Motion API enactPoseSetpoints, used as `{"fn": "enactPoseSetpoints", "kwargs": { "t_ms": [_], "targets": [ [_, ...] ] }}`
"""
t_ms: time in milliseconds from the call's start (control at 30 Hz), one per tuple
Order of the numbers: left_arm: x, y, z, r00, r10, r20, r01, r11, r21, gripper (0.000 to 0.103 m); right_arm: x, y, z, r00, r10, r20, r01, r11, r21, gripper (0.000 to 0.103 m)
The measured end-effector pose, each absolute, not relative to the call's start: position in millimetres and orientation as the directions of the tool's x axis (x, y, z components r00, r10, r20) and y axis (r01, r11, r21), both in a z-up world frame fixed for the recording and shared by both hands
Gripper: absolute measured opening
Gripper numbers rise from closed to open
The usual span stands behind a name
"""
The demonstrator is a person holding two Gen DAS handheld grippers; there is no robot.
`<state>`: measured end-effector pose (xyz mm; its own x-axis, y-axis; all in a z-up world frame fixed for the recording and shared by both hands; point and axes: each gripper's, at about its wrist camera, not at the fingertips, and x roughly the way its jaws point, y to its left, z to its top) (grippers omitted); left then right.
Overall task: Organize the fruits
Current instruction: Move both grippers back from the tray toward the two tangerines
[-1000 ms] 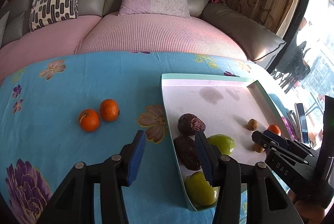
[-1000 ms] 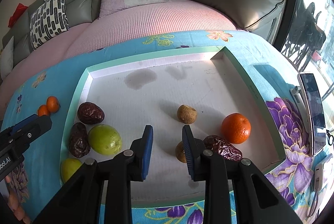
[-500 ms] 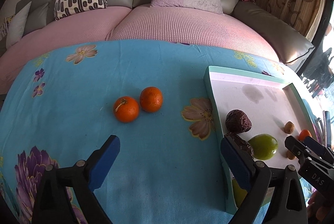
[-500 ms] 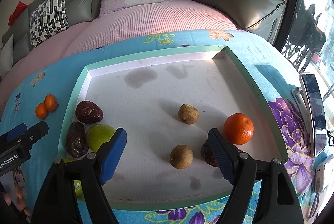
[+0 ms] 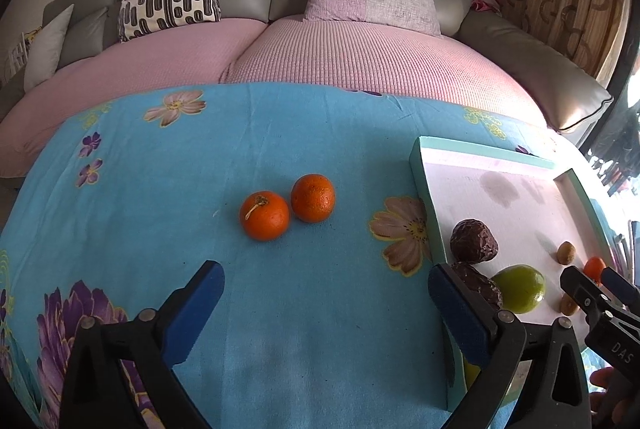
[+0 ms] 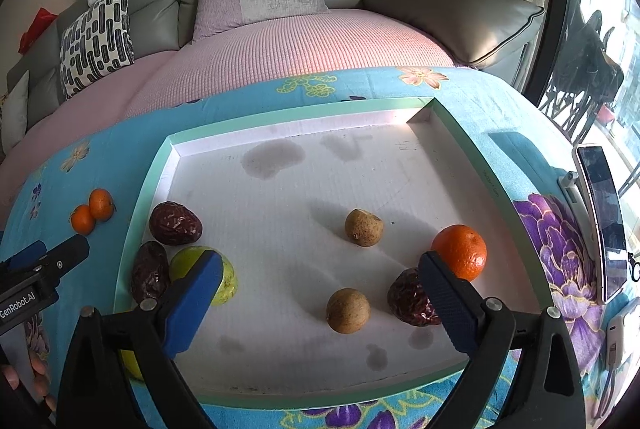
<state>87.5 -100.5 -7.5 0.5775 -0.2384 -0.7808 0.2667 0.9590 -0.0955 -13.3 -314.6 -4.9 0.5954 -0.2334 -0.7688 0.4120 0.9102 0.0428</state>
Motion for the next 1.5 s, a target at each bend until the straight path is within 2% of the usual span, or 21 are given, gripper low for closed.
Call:
{"fn": "enactPoseSetpoints", "kwargs": {
  "t_ms": [300,500,1133,1500],
  "targets": [
    [90,-94,-5,0.582,-0.237,-0.778,0.26,0.961,-0.099,0.103,-12,-309,-1,0.622,-0.223,-0.751,0.4,0.915,0.059,0.098],
    [95,-79,1,0.599,-0.224,-0.769,0.225,0.969,-0.107,0.103,-4,-291,-1,0.632,-0.186,-0.752,0.333,0.942,0.047,0.098],
    [109,29,10,0.659,-0.063,-0.749,0.001,0.997,-0.083,0.103,33,-206,-5,0.667,-0.053,-0.743,0.148,0.987,0.063,0.098],
    [114,45,10,0.651,-0.097,-0.753,-0.015,0.99,-0.14,0.103,39,-191,-3,0.685,-0.015,-0.728,0.111,0.99,0.083,0.098]
  ]
}}
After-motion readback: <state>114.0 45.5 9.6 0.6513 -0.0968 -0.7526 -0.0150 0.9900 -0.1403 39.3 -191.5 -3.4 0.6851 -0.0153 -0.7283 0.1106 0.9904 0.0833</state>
